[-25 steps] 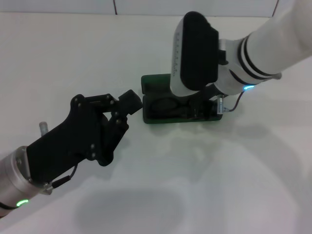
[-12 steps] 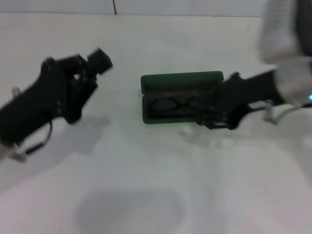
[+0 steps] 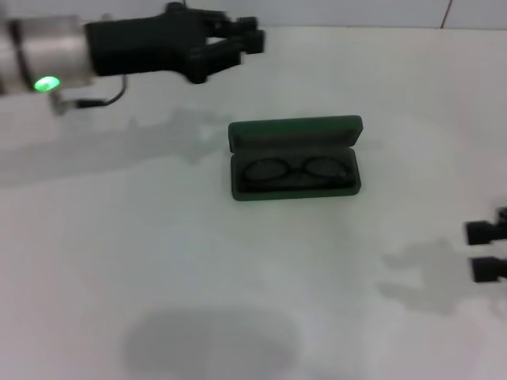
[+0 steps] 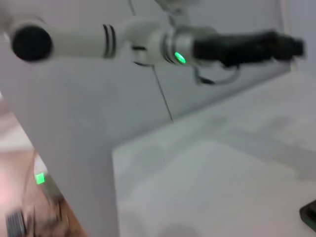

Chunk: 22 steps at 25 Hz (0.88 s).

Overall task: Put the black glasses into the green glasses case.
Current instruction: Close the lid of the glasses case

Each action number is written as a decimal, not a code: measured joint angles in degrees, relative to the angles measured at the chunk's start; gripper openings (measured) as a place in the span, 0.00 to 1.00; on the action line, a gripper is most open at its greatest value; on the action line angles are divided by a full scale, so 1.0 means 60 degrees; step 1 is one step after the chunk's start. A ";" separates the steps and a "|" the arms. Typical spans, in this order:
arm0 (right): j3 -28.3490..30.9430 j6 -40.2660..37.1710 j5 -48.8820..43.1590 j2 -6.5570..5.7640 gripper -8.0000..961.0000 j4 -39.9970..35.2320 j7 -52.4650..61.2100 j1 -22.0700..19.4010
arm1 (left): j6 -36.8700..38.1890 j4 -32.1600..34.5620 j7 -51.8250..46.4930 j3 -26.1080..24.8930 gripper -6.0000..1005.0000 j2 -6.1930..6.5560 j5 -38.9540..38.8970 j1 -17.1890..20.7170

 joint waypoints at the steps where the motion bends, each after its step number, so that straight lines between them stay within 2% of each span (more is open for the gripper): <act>1: 0.0455 -0.0248 0.0026 -0.0012 0.45 0.0448 -0.0377 -0.0091 | -0.0337 0.0008 -0.0136 0.0006 0.11 -0.0106 0.0420 -0.0273; 2: 0.0846 -0.0438 0.0040 -0.0020 0.44 0.0907 -0.0753 -0.0151 | -0.0684 0.0034 -0.0249 -0.0002 0.14 -0.0206 0.0852 -0.0518; 5: 0.1703 -0.0785 0.0061 -0.0070 0.43 0.2053 -0.1468 -0.0252 | -0.1621 0.0041 -0.0472 0.0002 0.24 -0.0679 0.2079 -0.1044; 8: 0.2348 -0.1036 0.0012 -0.0114 0.41 0.2832 -0.1890 -0.0322 | -0.2353 0.0035 -0.0668 0.0002 0.23 -0.1095 0.3015 -0.1377; 11: 0.2524 -0.1009 -0.0020 -0.0150 0.39 0.3099 -0.2058 -0.0410 | -0.3010 0.0092 -0.1014 -0.0001 0.23 -0.1382 0.3675 -0.1583; 16: 0.2531 -0.0692 -0.0022 -0.0172 0.39 0.3232 -0.2098 -0.0398 | -0.3674 0.0078 -0.1319 0.0001 0.23 -0.1652 0.4239 -0.1752; 22: 0.2470 -0.0259 -0.0024 -0.0209 0.40 0.3358 -0.2111 -0.0302 | -0.3883 -0.0004 -0.1414 0.0059 0.23 -0.1686 0.4285 -0.1740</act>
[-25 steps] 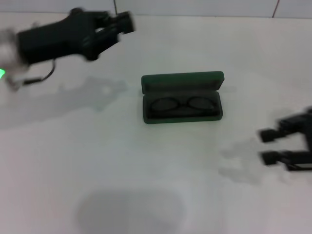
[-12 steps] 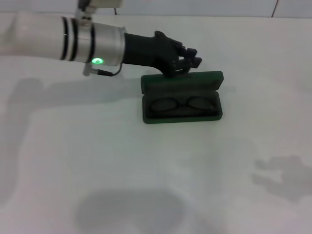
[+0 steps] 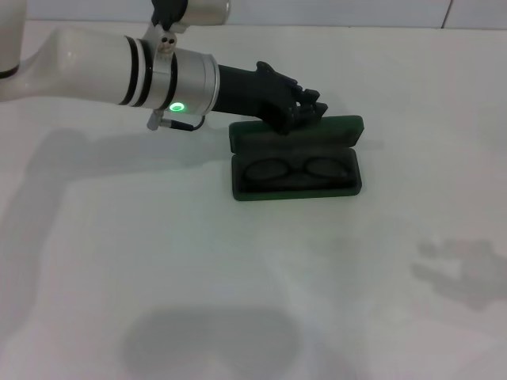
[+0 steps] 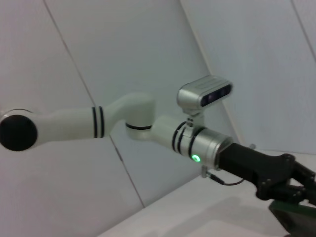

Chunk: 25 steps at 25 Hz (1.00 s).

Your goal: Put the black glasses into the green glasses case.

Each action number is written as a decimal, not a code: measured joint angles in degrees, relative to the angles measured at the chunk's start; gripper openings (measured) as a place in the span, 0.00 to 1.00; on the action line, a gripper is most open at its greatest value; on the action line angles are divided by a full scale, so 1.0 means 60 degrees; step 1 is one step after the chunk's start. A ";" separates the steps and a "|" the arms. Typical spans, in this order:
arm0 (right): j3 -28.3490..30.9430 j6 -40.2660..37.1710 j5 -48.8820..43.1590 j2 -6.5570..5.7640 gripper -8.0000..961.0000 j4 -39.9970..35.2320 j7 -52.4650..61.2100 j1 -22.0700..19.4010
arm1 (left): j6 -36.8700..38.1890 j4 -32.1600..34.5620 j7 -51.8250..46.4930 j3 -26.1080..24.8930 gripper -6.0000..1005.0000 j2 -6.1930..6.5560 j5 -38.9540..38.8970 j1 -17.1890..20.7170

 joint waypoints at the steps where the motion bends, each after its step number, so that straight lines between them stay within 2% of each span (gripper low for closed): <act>1: -0.0014 0.0213 -0.0058 -0.0005 0.40 0.0029 -0.0006 0.0039 | -0.0004 0.0000 -0.0009 0.0002 0.23 -0.0001 0.0025 0.0022; 8: 0.0033 0.0588 -0.0198 -0.0002 0.41 0.0324 -0.0013 0.0190 | 0.0066 -0.0017 -0.0367 0.0013 0.23 0.0001 0.0432 0.0094; 15: 0.0078 0.0747 -0.0180 -0.0021 0.41 0.0437 -0.0018 0.0259 | 0.0340 -0.0040 -0.0518 0.0020 0.22 -0.0089 0.0740 0.0177; 22: 0.0087 0.0879 -0.0161 -0.0027 0.42 0.0512 -0.0022 0.0381 | 0.1105 -0.0038 -0.0374 0.0031 0.22 -0.0156 0.1002 0.0433; 25: 0.0091 0.0891 -0.0156 -0.0030 0.43 0.0518 -0.0023 0.0412 | 0.1557 0.0293 -0.0109 -0.0007 0.22 -0.0217 0.0938 0.0674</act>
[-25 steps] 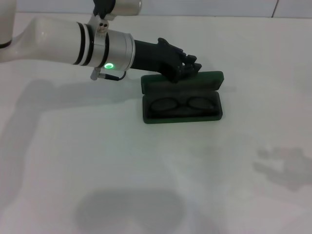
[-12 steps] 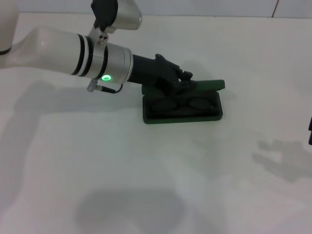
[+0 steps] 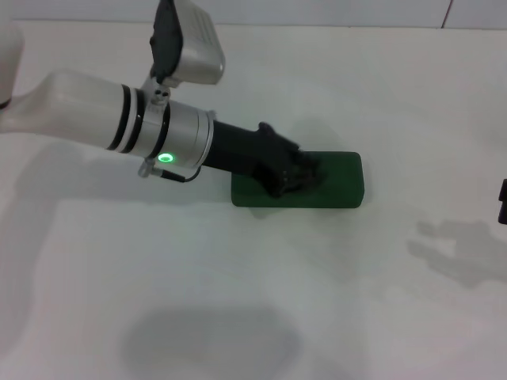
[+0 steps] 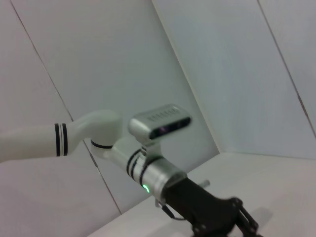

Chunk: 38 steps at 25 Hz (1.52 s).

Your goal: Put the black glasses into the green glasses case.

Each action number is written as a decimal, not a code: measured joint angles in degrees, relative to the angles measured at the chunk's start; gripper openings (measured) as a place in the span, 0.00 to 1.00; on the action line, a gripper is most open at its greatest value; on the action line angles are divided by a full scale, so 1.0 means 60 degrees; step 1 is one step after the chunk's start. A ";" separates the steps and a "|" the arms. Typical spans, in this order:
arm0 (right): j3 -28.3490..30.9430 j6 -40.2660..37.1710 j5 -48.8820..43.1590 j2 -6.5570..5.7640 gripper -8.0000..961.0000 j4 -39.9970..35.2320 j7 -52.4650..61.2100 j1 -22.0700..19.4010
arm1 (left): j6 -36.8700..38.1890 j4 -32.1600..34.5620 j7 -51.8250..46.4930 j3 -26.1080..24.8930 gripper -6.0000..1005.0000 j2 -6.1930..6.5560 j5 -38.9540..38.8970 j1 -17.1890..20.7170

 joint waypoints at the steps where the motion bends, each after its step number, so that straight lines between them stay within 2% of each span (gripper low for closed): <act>1: 0.0000 0.0001 0.0002 -0.0011 0.43 0.0001 0.0000 -0.0006 | 0.0272 0.0283 0.0150 -0.0022 0.22 -0.0022 -0.0147 0.0122; 4: 0.0015 -0.0013 0.0005 -0.0080 0.43 0.0005 0.0000 -0.0067 | 0.1177 0.1325 0.0308 -0.0041 0.22 -0.0076 -0.0729 0.0630; 9: 0.0017 -0.0068 0.0023 -0.0049 0.44 0.0012 -0.0006 0.0035 | 0.2649 0.2502 0.0074 -0.0484 0.22 -0.0026 -0.1288 0.1387; 13: -0.0052 -0.0311 0.0160 0.0051 0.44 0.0006 -0.0400 0.0081 | 0.4347 0.3060 0.0273 -0.1180 0.13 0.0005 -0.2102 0.2028; 17: -0.0735 -0.0952 0.0944 0.0249 0.45 0.0190 -0.1607 0.0117 | 0.6036 0.3153 0.1043 -0.1804 0.25 0.0074 -0.3147 0.2849; 19: -0.1656 -0.0857 0.1705 0.0241 0.45 0.0425 -0.1833 0.0192 | 0.6563 0.3130 0.1175 -0.1867 0.33 0.0239 -0.3343 0.3178; 21: -0.2428 -0.0633 0.2220 0.0235 0.53 0.0517 -0.1950 0.0317 | 0.7203 0.2957 0.1168 -0.1888 0.42 0.0504 -0.3420 0.3477; 23: -0.3177 -0.0352 0.2537 0.0247 0.60 0.0543 -0.2016 0.0524 | 0.7417 0.2724 0.1179 -0.1890 0.51 0.0614 -0.3413 0.3546; 25: -0.3727 -0.0112 0.2753 0.0254 0.68 0.0550 -0.2023 0.0729 | 0.7536 0.2465 0.1212 -0.1892 0.56 0.0713 -0.3369 0.3636; 30: -0.4381 0.0288 0.3078 0.0257 0.88 0.0779 -0.2049 0.1248 | 0.7580 0.2153 0.1723 -0.1903 0.64 0.0753 -0.3222 0.3993; 38: -0.4925 0.0538 0.3489 0.0266 0.92 0.1084 -0.2264 0.1568 | 0.7582 0.1557 0.1921 -0.1912 0.64 0.0751 -0.3199 0.4059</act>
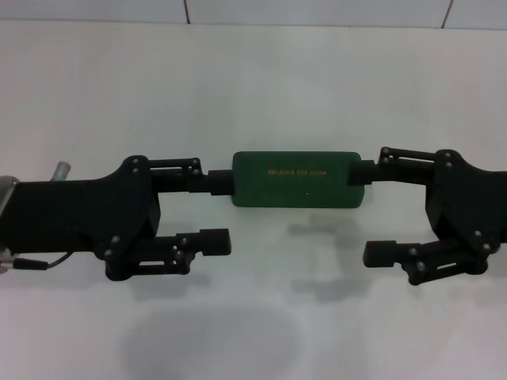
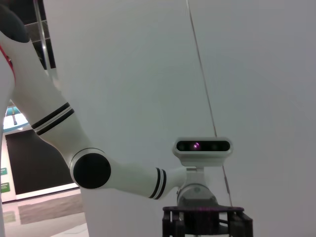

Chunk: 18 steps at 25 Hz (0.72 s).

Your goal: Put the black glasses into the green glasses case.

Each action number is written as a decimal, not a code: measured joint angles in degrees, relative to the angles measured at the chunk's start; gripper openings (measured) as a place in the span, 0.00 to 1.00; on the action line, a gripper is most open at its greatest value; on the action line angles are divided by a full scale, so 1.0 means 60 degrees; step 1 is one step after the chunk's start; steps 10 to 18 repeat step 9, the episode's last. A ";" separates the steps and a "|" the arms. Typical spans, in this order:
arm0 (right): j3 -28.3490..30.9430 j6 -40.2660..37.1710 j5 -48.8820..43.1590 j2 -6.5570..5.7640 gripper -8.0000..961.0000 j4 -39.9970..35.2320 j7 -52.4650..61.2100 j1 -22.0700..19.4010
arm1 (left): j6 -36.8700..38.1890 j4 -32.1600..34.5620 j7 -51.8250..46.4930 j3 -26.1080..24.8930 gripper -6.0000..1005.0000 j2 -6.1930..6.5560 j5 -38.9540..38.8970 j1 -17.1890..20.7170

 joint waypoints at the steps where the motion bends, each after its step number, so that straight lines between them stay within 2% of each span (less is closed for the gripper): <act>1: -0.0062 0.0029 0.0062 0.0001 0.92 0.0077 -0.0060 0.0034 | 0.0002 -0.0018 0.0000 0.0000 0.64 0.0002 0.0002 0.0009; 18: -0.0150 0.0149 0.0291 0.0002 0.92 0.0537 -0.0260 0.0142 | -0.0044 -0.0038 0.0012 -0.0008 0.64 0.0009 0.0010 0.0099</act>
